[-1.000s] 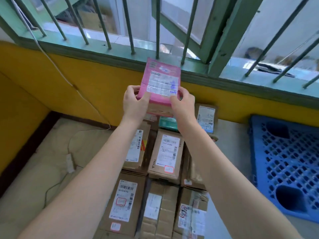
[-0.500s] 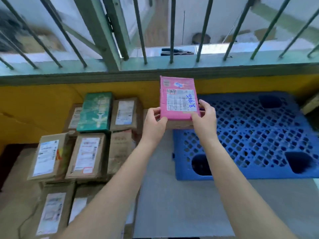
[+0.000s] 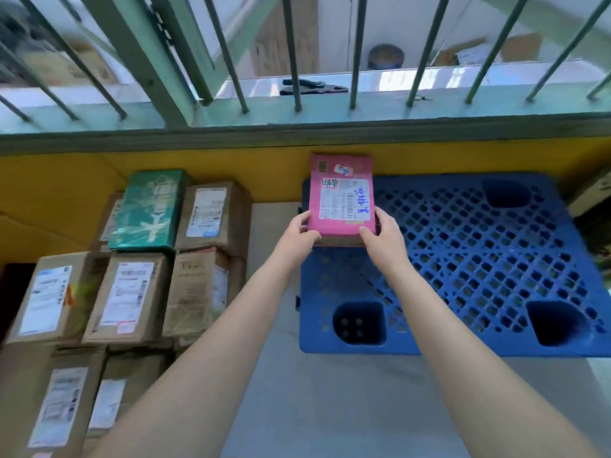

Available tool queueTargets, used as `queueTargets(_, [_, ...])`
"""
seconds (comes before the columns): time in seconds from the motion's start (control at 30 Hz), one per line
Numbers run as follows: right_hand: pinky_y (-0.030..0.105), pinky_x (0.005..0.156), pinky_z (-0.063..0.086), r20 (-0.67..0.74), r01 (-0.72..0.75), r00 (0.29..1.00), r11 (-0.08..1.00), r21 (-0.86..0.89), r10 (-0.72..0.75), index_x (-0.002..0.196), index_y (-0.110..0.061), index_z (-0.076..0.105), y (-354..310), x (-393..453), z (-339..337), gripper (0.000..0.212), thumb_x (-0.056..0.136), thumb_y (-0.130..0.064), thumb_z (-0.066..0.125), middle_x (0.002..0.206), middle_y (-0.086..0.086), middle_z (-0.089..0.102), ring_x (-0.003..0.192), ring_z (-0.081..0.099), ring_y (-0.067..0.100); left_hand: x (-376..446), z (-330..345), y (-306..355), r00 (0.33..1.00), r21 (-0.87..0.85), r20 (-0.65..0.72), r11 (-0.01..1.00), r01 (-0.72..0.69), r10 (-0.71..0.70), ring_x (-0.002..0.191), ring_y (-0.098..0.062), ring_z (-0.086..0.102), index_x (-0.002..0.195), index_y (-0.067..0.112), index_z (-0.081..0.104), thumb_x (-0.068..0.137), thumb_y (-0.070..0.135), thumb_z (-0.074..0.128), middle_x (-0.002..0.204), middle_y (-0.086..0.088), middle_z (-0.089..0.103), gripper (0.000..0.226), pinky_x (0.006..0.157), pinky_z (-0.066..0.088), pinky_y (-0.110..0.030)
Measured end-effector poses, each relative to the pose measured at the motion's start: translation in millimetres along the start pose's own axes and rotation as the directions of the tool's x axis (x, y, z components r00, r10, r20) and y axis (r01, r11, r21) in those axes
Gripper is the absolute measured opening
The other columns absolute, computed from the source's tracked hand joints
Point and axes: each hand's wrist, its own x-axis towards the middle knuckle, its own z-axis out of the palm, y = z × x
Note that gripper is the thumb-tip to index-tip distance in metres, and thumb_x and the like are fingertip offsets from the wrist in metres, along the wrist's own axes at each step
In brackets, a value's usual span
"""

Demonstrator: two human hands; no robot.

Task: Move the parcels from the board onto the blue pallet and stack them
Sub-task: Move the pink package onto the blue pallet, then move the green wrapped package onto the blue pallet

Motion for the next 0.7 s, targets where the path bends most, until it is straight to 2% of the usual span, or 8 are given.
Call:
queueTargets(0.07, [0.029,0.087,0.044,-0.013,-0.031,0.999,0.999,-0.006,0.031,0.134,-0.027,0.049,-9,4,4,0.039,0.096,-0.019,0.050,0.132,-0.005,0.050,0.111,0.050,0.011,-4,-10,2,0.999,-0.001,-0.007,0.999,0.039,-0.039,0.102,-0.013,0.056,0.151,0.023,0.027,0.092,0.016,0.052,0.141,-0.005,0.048,0.064,0.087,0.050,-0.031])
queueTargets(0.17, [0.037,0.092,0.042,-0.180,-0.142,0.977,0.975,-0.171,0.111,0.147,-0.012,0.035,-28,-2,15,0.056,0.095,-0.023,0.049,0.153,0.012,0.031,0.133,0.038,0.030,-25,-42,0,0.992,0.115,-0.129,0.993,0.019,-0.004,0.123,-0.018,0.048,0.151,0.024,0.027,0.093,0.024,0.052,0.146,-0.003,0.044,0.063,0.091,0.042,-0.030])
queueTargets(0.27, [0.046,0.107,0.032,-0.295,-0.008,0.952,0.955,-0.297,-0.084,0.146,-0.003,0.035,-60,-28,53,0.059,0.092,-0.020,0.050,0.152,0.017,0.030,0.138,0.030,0.037,-54,-99,-16,0.935,0.138,-0.341,0.989,-0.052,0.097,0.124,-0.019,0.049,0.144,0.020,0.040,0.093,0.018,0.052,0.140,-0.006,0.049,0.053,0.097,0.042,-0.032])
queueTargets(0.33, [0.042,0.113,0.025,-0.194,0.106,0.966,0.946,-0.307,-0.171,0.147,-0.002,0.035,-82,-50,95,0.059,0.093,-0.020,0.051,0.153,0.016,0.031,0.140,0.028,0.033,-75,-144,-37,0.874,0.120,-0.475,0.991,-0.052,0.103,0.121,-0.020,0.051,0.137,0.019,0.048,0.092,0.016,0.053,0.132,-0.005,0.053,0.046,0.104,0.042,-0.038])
queueTargets(0.43, [0.033,0.114,0.025,0.021,0.240,0.970,0.947,-0.212,-0.241,0.149,-0.006,0.034,-107,-81,162,0.060,0.095,-0.020,0.054,0.153,0.011,0.031,0.141,0.030,0.021,-102,-211,-72,0.788,0.116,-0.614,0.993,0.029,0.049,0.115,-0.019,0.054,0.130,0.024,0.052,0.091,0.023,0.052,0.124,0.003,0.056,0.039,0.094,0.044,-0.034])
queueTargets(0.53, [0.020,0.100,0.031,0.212,0.242,0.953,0.964,-0.113,-0.215,0.153,-0.016,0.028,-131,-95,225,0.061,0.098,-0.025,0.052,0.155,0.002,0.028,0.120,0.042,-0.010,-108,-270,-97,0.743,0.086,-0.669,0.993,0.077,0.000,0.118,-0.020,0.053,0.132,0.022,0.051,0.092,0.022,0.051,0.129,0.000,0.054,0.040,0.095,0.046,-0.036])
queueTargets(0.63, [0.028,0.110,0.027,0.343,0.188,0.930,0.971,-0.146,-0.129,0.156,-0.019,0.022,-156,-87,281,0.064,0.099,-0.030,0.050,0.162,0.001,0.020,0.144,0.027,0.012,-92,-313,-104,0.751,0.120,-0.660,0.990,0.073,0.024,0.115,-0.019,0.052,0.135,0.021,0.048,0.093,0.023,0.050,0.132,-0.002,0.052,0.041,0.088,0.045,-0.034])
queueTargets(0.7, [0.039,0.117,0.024,0.373,0.133,0.926,0.975,-0.176,-0.059,0.156,-0.018,0.021,-169,-72,313,0.065,0.099,-0.030,0.050,0.162,0.001,0.021,0.148,0.021,0.020,-71,-334,-104,0.771,0.148,-0.636,0.986,0.074,0.037,0.110,-0.014,0.051,0.138,0.022,0.046,0.093,0.027,0.049,0.136,0.000,0.051,0.045,0.081,0.043,-0.029])
